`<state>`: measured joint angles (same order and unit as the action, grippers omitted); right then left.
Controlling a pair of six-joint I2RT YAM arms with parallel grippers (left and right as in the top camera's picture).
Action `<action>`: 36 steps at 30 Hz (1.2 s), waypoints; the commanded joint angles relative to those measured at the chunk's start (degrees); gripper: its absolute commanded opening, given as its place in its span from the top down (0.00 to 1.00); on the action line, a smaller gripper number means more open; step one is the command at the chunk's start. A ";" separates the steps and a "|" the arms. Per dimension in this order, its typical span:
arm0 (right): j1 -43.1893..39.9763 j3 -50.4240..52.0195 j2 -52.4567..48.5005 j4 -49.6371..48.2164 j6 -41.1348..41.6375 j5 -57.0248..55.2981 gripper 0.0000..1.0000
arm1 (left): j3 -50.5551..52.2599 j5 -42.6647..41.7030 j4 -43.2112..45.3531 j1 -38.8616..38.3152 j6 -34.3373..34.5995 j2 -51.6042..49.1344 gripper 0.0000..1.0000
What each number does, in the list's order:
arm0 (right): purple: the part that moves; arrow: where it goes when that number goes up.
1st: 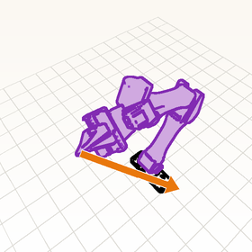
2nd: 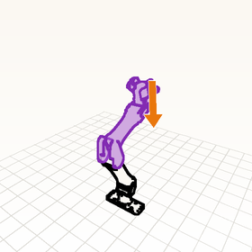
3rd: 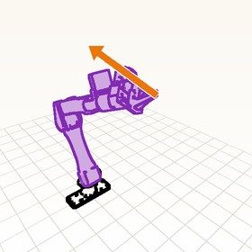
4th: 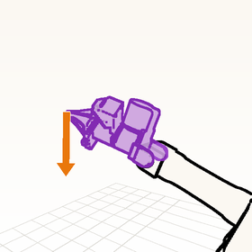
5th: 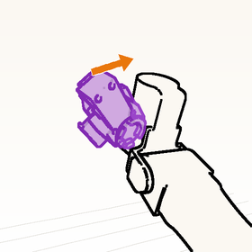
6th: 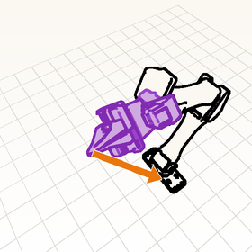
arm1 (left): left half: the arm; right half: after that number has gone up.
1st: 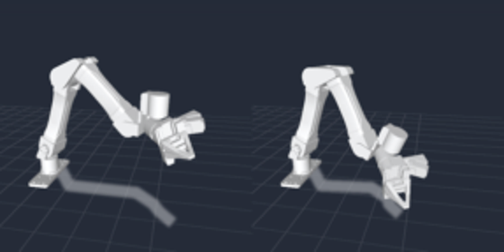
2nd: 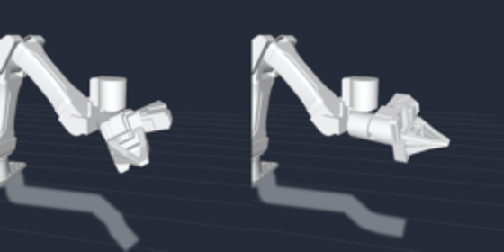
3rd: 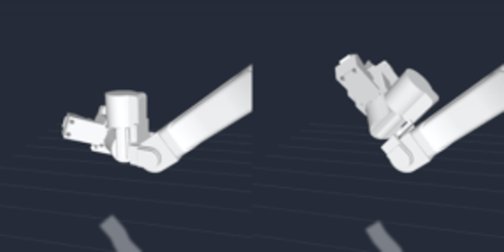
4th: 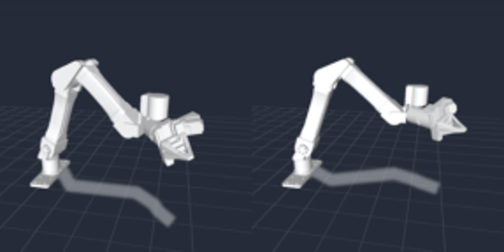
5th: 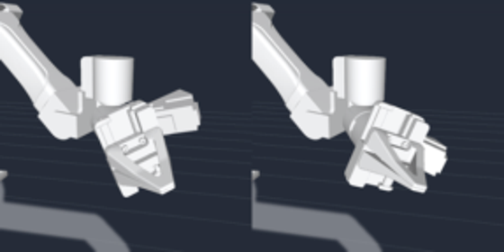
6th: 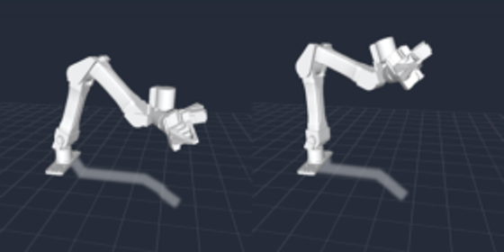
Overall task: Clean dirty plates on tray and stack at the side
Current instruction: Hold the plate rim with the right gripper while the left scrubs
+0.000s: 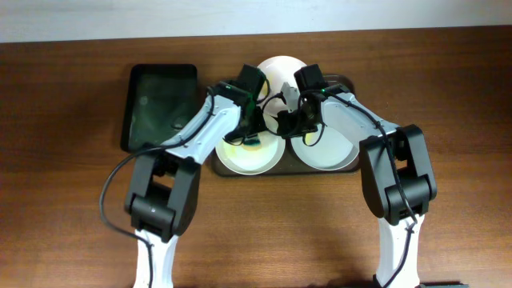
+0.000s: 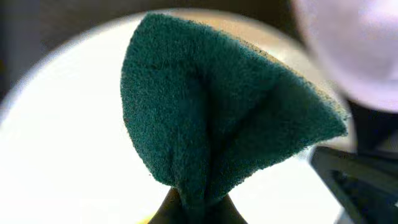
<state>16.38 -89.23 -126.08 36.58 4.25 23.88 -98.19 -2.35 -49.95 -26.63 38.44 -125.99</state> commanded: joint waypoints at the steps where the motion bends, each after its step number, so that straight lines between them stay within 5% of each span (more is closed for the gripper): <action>1: -0.66 -0.13 -1.57 0.48 -0.37 -1.62 0.96 | -0.44 -2.38 -0.26 -0.20 -0.28 -5.31 1.00; 5: -0.66 -0.13 -1.57 0.52 -0.37 -1.62 0.96 | -0.04 -1.73 -1.75 -0.09 -0.31 -7.19 1.00; 12: -0.68 -0.13 -1.57 0.66 -0.37 -1.62 0.96 | -0.74 15.17 -8.98 -0.09 -0.26 -7.39 1.00; 22: -0.68 -0.13 -1.57 0.68 -0.37 -1.64 0.96 | -10.54 27.23 -19.37 -0.04 -0.22 -7.28 1.00; 25: -0.68 -0.13 -1.57 0.68 -0.37 -1.62 0.96 | -12.15 23.39 -20.37 -0.04 2.32 -7.28 1.00; 29: -0.68 -0.13 -1.57 0.66 -0.37 -1.62 0.96 | -11.54 2.23 -17.38 -0.07 2.49 -7.34 1.00; 36: -0.68 -0.13 -1.57 0.87 -0.37 -1.64 0.96 | -6.45 -2.62 -13.20 -1.66 1.64 -7.98 1.00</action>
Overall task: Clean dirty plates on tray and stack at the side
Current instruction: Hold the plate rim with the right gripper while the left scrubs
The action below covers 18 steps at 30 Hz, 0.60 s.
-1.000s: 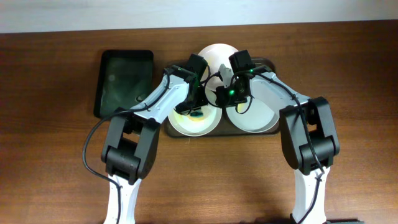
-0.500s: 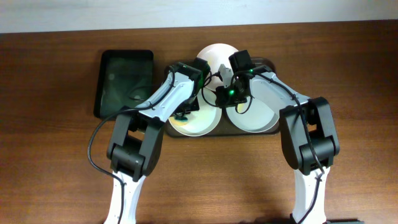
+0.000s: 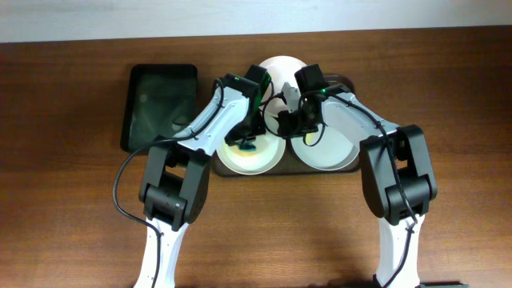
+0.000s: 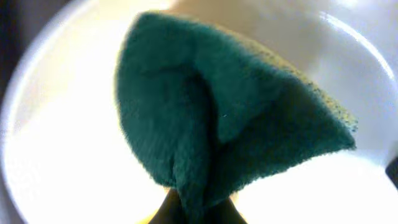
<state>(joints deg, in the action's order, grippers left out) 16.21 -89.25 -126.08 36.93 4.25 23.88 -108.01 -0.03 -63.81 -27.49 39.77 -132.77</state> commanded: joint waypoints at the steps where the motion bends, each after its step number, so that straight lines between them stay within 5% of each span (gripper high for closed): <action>1: -0.50 -0.11 -1.57 0.52 -0.37 -1.64 0.96 | 4.83 -4.96 1.53 -0.81 0.31 -1.20 1.00; 6: -0.50 -0.11 -1.57 0.52 -0.37 -1.66 0.96 | 9.92 -3.17 4.00 0.02 0.33 -1.22 1.00; 18: -0.50 -0.11 -1.57 0.55 -0.37 -1.64 0.96 | 8.57 24.87 -3.56 4.31 0.79 1.62 1.00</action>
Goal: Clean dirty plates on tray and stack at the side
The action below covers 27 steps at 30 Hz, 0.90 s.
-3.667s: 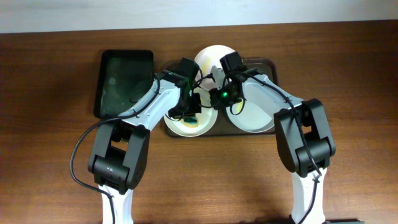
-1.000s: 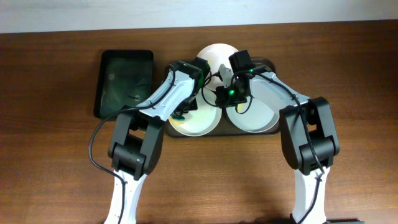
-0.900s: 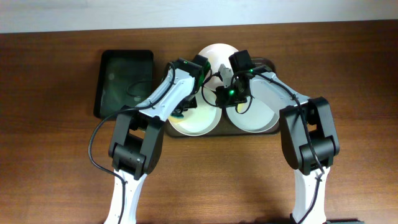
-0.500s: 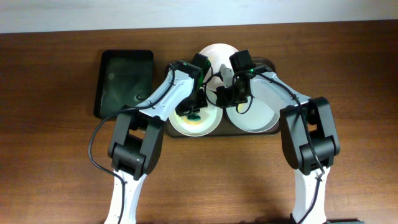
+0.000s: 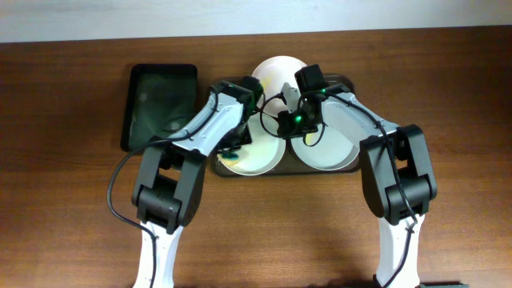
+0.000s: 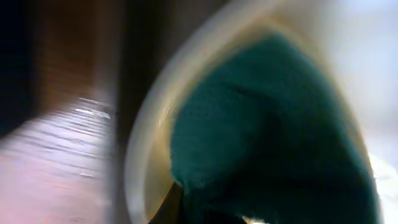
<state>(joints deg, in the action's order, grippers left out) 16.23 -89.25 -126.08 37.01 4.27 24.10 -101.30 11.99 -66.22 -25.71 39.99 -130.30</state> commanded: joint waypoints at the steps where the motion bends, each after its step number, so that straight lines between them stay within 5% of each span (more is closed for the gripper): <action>1: -0.50 -0.11 -1.57 0.46 -0.39 -1.84 0.96 | 1.86 13.38 -1.11 2.69 0.59 -0.28 1.00; 15: 0.24 -3.52 6.10 3.37 -1.07 -2.67 0.96 | 0.98 7.08 2.14 6.05 0.72 16.85 1.00; 21: 2.40 -8.37 11.41 8.46 -2.97 -16.85 0.96 | 1.01 1.99 2.12 8.61 -2.97 17.97 1.00; 27: 9.46 -18.58 12.50 17.40 -5.57 -48.37 0.96 | 1.01 1.20 2.03 9.03 -3.43 17.92 1.00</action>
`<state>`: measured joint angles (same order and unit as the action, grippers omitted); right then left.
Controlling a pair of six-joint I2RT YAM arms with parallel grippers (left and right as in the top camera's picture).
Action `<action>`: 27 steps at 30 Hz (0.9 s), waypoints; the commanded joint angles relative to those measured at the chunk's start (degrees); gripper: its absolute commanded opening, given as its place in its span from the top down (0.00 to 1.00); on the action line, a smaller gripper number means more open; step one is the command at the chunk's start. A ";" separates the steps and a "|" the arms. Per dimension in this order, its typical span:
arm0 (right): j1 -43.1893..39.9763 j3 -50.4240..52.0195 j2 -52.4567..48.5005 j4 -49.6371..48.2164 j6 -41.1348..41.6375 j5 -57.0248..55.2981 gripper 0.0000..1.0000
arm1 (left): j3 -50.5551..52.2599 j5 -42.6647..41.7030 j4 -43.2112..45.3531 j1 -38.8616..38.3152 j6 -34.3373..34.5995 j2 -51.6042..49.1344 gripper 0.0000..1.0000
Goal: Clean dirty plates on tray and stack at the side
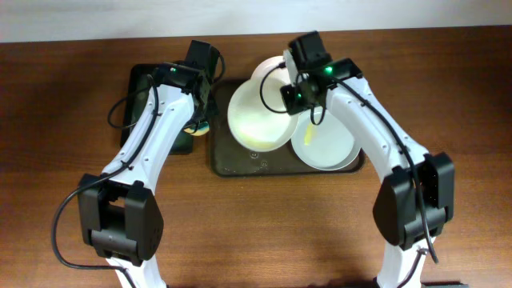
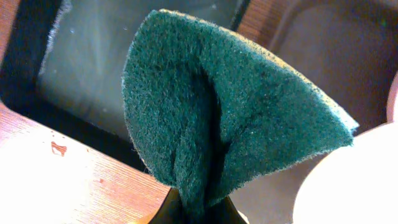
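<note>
My left gripper point(image 1: 200, 122) is shut on a folded green sponge point(image 2: 236, 118), pinched at its lower end point(image 2: 199, 208). It hangs over the strip of table between the dark basin point(image 1: 152, 96) and the brown tray point(image 1: 232, 164). My right gripper point(image 1: 290, 94) is shut on the rim of a white plate point(image 1: 254, 118), held raised and tilted over the tray's left half. The plate's edge shows in the left wrist view point(image 2: 354, 186). A second white plate point(image 1: 324, 144) lies on the tray's right half. A third plate point(image 1: 272, 68) sits behind, partly hidden.
The dark rectangular basin stands at the back left of the wooden table point(image 1: 264, 224). The brown tray's front left part is bare. Both arms reach in from the front edge and cross the table's sides.
My left gripper with the sponge has moved from the plate's left rim to the basin's right edge. The plate that lay on the tray's front left is now raised in my right gripper.
The sponge in my left gripper was first inside the front left plate, with my right gripper at that plate's right rim. Then the sponge sat at the plate's left rim. Now the sponge is off the tray and the plate is lifted.
</note>
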<state>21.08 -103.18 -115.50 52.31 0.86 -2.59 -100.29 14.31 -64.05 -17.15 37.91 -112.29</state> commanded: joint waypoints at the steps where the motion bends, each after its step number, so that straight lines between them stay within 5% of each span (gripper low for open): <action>1: 5.99 -5.42 1.92 2.40 -2.16 -26.08 0.96 | 0.00 -1.09 -0.28 0.57 -1.29 -0.11 1.00; 4: 11.06 -6.54 1.92 2.08 -2.19 -41.24 0.96 | 0.00 -1.53 -0.81 1.70 -1.03 -0.11 1.00; 11: 18.23 -6.54 1.90 -3.89 -11.13 -57.02 0.96 | 0.00 -4.26 -1.62 5.64 -1.11 -0.09 1.00; 20: 21.33 -6.54 1.90 -10.95 -21.64 -66.93 0.96 | 0.00 -4.26 -1.62 8.17 -1.55 -0.11 1.00; 27: 23.19 -6.54 1.90 -10.93 -18.36 -67.23 0.96 | 0.02 -4.24 -2.54 9.11 -1.55 -0.11 1.00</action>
<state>43.07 -108.44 -114.91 41.30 -20.08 -67.68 -100.27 10.26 -66.46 -8.19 37.26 -112.29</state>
